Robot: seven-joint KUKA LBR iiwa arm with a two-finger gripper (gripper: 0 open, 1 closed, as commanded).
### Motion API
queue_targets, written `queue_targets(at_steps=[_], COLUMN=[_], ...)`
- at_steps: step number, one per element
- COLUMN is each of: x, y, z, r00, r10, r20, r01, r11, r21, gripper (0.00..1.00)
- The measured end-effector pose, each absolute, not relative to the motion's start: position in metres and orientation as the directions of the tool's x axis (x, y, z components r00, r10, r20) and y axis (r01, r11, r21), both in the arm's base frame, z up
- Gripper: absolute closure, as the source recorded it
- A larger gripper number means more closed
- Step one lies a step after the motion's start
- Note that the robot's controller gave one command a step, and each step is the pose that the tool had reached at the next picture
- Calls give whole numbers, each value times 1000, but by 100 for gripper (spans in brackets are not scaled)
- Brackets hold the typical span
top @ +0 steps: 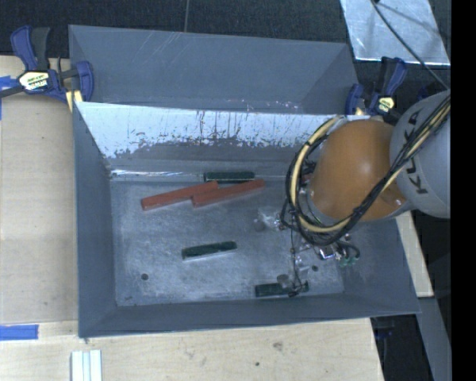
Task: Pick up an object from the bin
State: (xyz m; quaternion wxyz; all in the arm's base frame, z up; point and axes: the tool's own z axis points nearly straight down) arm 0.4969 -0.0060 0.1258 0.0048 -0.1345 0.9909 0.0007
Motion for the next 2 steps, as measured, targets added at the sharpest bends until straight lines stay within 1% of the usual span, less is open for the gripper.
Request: queue_targets(at_steps=[1,2], x=[522,512], y=[33,110], z=[72,70], r00=[-966,-950], r10=[-259,-311], r20=[-2,-3], r01=[-259,-311], r11=[966,950], r21=[0,4], gripper=[0,0])
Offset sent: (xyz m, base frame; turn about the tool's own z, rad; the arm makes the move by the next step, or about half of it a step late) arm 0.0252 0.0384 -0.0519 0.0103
